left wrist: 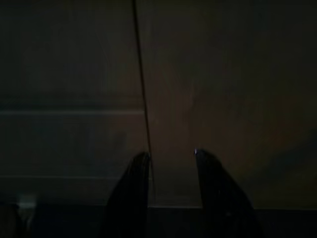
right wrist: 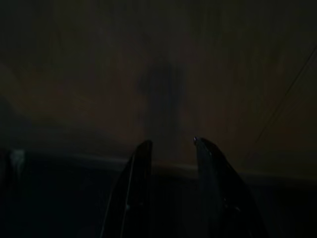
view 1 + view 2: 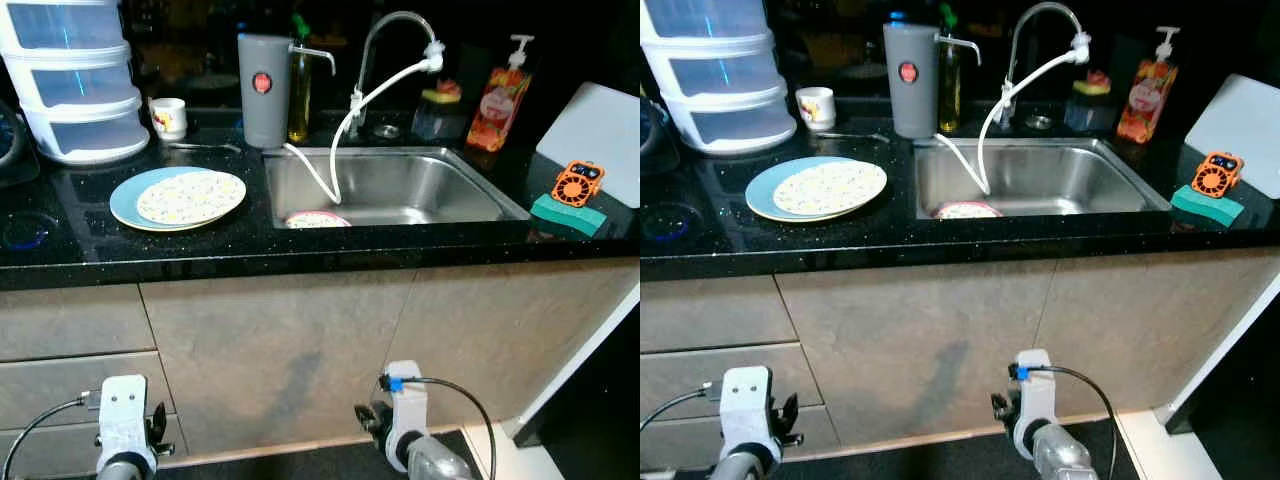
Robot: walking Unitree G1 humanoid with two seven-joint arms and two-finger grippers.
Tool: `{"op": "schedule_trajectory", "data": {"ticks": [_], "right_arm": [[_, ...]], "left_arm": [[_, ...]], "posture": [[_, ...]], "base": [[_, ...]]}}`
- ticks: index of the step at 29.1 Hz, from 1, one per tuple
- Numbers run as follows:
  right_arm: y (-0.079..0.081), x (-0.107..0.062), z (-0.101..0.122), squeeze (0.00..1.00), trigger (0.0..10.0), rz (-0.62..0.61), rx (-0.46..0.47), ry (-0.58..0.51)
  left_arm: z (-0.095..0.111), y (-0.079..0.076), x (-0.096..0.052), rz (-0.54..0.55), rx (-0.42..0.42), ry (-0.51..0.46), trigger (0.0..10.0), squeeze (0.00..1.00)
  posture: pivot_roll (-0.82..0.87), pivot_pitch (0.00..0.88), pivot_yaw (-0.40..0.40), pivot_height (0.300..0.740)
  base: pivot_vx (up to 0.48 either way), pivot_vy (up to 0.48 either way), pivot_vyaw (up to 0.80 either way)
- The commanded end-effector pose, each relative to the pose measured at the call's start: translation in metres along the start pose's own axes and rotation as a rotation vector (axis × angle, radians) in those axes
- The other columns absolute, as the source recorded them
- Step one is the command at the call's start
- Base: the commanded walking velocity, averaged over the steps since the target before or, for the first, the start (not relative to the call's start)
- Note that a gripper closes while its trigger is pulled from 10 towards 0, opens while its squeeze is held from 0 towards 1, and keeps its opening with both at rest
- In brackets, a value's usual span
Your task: Kitchen organization
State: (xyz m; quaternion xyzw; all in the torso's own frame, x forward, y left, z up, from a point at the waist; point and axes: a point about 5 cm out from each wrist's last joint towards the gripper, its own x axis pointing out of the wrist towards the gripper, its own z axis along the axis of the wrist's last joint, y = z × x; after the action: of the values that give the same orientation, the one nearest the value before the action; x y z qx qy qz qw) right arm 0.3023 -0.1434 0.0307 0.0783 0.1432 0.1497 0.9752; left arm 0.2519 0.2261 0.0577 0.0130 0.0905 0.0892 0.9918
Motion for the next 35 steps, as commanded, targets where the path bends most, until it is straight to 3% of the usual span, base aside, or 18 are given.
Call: {"op": "schedule_trajectory", "data": {"ticks": [1, 2, 4, 5, 7, 11, 15, 17, 22, 29, 35], "right_arm": [[0.003, 0.007, 0.030, 0.00, 10.0, 0.028, -0.002, -0.101], [0.003, 0.007, 0.030, 0.00, 10.0, 0.028, -0.002, -0.101], [0.008, 0.014, 0.071, 0.00, 10.0, 0.061, -0.041, -0.219], [0.008, 0.014, 0.071, 0.00, 10.0, 0.061, -0.041, -0.219], [0.015, 0.017, 0.101, 0.00, 10.0, 0.096, -0.064, -0.297], [0.022, 0.016, 0.120, 0.00, 10.0, 0.126, -0.090, -0.339], [0.026, 0.015, 0.128, 0.00, 10.0, 0.138, -0.085, -0.347], [0.031, 0.017, 0.134, 0.00, 10.0, 0.158, -0.103, -0.322], [0.037, 0.017, 0.141, 0.00, 10.0, 0.178, -0.113, -0.303], [0.042, 0.017, 0.155, 0.00, 10.0, 0.186, -0.077, -0.329], [0.044, 0.016, 0.159, 0.00, 10.0, 0.191, -0.078, -0.335]], "left_arm": [[0.032, 0.001, 0.005, 0.021, 0.037, -0.106, 10.0, 0.00], [0.032, 0.001, 0.005, 0.021, 0.037, -0.106, 10.0, 0.00], [0.074, 0.000, 0.007, 0.021, 0.048, -0.257, 10.0, 0.00], [0.074, 0.000, 0.007, 0.021, 0.048, -0.257, 10.0, 0.00], [0.104, -0.003, 0.008, -0.008, 0.091, -0.354, 10.0, 0.00], [0.126, -0.004, 0.009, -0.024, 0.087, -0.390, 10.0, 0.00], [0.134, -0.003, 0.012, -0.013, 0.053, -0.381, 10.0, 0.00], [0.135, 0.000, 0.017, 0.014, 0.056, -0.304, 10.0, 0.00], [0.136, 0.003, 0.020, 0.047, 0.050, -0.224, 10.0, 0.00], [0.157, -0.007, 0.022, -0.027, 0.045, -0.283, 10.0, 0.00], [0.161, -0.011, 0.024, -0.055, 0.045, -0.280, 10.0, 0.00]], "posture": [[0.09, 0.051, -0.054, 0.740], [0.09, 0.051, -0.054, 0.740], [0.08, 0.054, -0.060, 0.740], [0.08, 0.054, -0.060, 0.740], [0.08, 0.056, -0.063, 0.740], [0.08, 0.059, -0.058, 0.740], [0.08, 0.060, -0.058, 0.740], [0.08, 0.064, -0.061, 0.740], [0.08, 0.066, -0.065, 0.740], [0.08, 0.066, -0.067, 0.740], [0.08, 0.063, -0.063, 0.740]], "base": [[0.000, 0.000, 0.00], [0.000, 0.000, 0.00], [0.000, 0.000, 0.00], [0.000, 0.000, 0.00], [0.000, 0.000, 0.00], [0.000, 0.000, 0.00], [0.000, 0.000, 0.00], [0.000, 0.000, 0.00], [0.000, 0.000, 0.00], [0.000, 0.000, 0.00], [0.000, 0.000, 0.00]]}}
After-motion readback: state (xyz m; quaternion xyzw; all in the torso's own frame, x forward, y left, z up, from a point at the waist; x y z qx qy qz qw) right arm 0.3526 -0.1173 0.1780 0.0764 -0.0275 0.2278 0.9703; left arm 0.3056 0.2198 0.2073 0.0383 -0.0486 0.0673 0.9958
